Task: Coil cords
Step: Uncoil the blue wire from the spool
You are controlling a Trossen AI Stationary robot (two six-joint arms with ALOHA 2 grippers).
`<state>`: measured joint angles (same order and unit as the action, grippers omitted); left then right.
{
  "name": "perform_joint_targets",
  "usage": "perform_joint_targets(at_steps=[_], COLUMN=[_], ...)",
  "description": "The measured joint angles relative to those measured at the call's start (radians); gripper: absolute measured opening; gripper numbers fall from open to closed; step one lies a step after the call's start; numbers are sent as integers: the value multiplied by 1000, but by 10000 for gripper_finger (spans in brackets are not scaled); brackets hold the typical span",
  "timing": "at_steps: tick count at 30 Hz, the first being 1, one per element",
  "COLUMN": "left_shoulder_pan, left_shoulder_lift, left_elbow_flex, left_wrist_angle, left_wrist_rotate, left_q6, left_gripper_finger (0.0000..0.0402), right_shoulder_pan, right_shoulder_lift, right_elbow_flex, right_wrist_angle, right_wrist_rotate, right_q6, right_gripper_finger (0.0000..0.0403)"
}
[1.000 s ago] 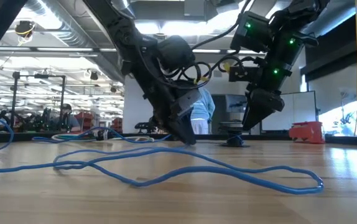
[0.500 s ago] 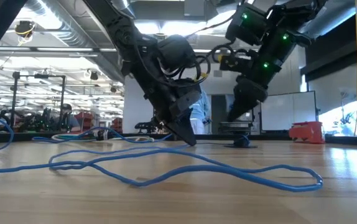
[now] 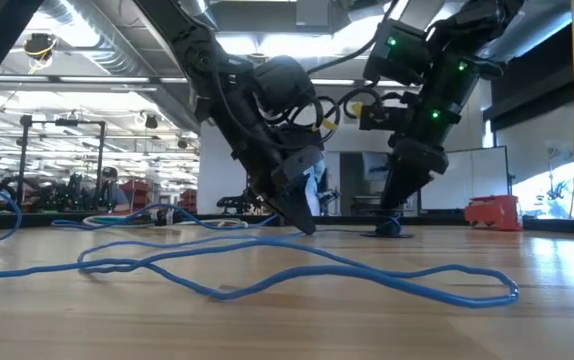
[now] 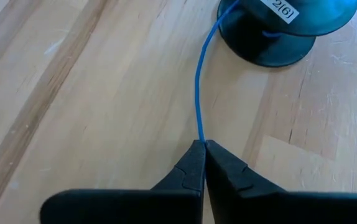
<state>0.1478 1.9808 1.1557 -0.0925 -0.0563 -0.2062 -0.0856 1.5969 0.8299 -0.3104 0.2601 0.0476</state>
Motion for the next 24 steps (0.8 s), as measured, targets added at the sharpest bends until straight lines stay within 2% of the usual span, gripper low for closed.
perform_joint_targets(at_steps=[3, 7, 24], left_shoulder_pan=[0, -9, -168], left_shoulder_lift=[0, 0, -12], left_elbow_flex=[0, 0, 5], left_wrist_angle=[-1, -10, -253], left_wrist_rotate=[0, -3, -72], left_q6=[0, -1, -109], left_gripper_finger=[1, 1, 1], right_shoulder_pan=[1, -1, 0], right_shoulder_lift=[9, 12, 11], right_elbow_flex=[0, 0, 2], right_wrist_angle=[2, 1, -73], right_wrist_rotate=[-14, 33, 42], right_q6=[3, 1, 2], right_gripper_finger=[198, 198, 198])
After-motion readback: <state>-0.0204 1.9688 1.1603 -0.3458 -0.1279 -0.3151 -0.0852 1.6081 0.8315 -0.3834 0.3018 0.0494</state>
